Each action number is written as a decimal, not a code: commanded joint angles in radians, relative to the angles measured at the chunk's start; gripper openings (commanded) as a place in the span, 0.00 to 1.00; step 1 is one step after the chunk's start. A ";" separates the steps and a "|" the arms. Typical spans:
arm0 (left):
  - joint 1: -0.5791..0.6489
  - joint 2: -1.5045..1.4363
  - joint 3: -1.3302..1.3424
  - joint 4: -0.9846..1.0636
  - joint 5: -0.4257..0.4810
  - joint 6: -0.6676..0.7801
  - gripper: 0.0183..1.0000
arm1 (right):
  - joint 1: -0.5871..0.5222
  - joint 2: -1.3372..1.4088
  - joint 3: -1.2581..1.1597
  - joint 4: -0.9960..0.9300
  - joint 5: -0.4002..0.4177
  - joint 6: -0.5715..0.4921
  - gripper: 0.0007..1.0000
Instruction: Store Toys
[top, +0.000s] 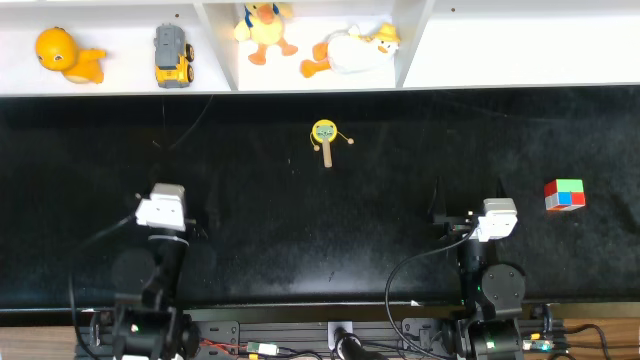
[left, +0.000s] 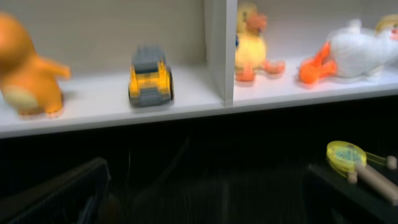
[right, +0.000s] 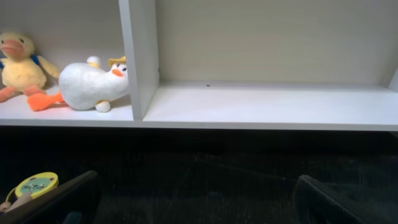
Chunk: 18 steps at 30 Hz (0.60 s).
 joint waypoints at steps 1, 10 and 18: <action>-0.005 -0.213 -0.040 -0.153 -0.038 0.000 1.00 | -0.001 0.001 -0.013 0.006 -0.008 0.004 1.00; -0.006 -0.282 -0.040 -0.230 -0.033 0.000 1.00 | -0.001 0.001 -0.013 0.006 -0.008 0.004 0.99; -0.006 -0.282 -0.040 -0.230 -0.033 0.000 1.00 | -0.001 0.001 -0.013 0.006 -0.008 0.004 1.00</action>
